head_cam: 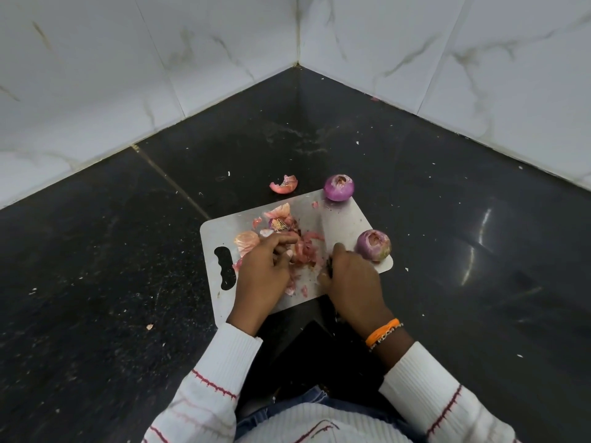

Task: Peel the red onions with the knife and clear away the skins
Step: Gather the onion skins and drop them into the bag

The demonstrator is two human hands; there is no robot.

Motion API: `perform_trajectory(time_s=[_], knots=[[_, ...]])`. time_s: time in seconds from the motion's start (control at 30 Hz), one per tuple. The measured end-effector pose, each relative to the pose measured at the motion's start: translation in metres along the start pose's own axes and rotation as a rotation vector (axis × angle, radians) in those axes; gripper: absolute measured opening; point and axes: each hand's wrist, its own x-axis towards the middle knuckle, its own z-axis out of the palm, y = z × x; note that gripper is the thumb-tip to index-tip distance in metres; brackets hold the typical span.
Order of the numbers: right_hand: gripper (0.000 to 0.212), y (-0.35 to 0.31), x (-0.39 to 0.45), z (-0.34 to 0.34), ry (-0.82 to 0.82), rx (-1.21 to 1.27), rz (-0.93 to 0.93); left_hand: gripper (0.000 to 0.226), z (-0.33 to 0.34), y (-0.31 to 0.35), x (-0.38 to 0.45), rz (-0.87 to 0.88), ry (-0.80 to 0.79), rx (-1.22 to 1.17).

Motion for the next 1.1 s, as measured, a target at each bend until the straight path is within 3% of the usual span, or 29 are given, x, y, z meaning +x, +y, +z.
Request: perform_trajectory(time_s=[0.17, 0.3, 0.4, 0.63, 0.83, 1.1], knots=[[0.016, -0.002, 0.024, -0.008, 0.020, -0.146, 0.089, 0.035, -0.009, -0.006, 0.003, 0.020, 0.039, 0.062], [0.034, -0.024, 0.044, -0.024, -0.008, -0.080, -0.125, 0.034, -0.016, -0.012, 0.015, 0.036, 0.084, 0.152], [0.031, -0.037, 0.073, -0.019, -0.083, -0.038, -0.201, 0.037, -0.018, -0.006, 0.032, 0.044, 0.040, 0.214], [0.040, -0.037, 0.103, 0.007, -0.086, -0.355, -0.117, 0.038, -0.020, 0.003, 0.058, 0.017, -0.027, 0.272], [0.037, -0.033, 0.098, 0.013, -0.075, -0.320, -0.209, 0.037, -0.011, -0.001, 0.076, 0.031, -0.063, 0.315], [0.036, -0.027, 0.099, 0.007, 0.017, -0.241, -0.106, 0.043, -0.011, 0.000, 0.109, 0.039, -0.110, 0.381]])
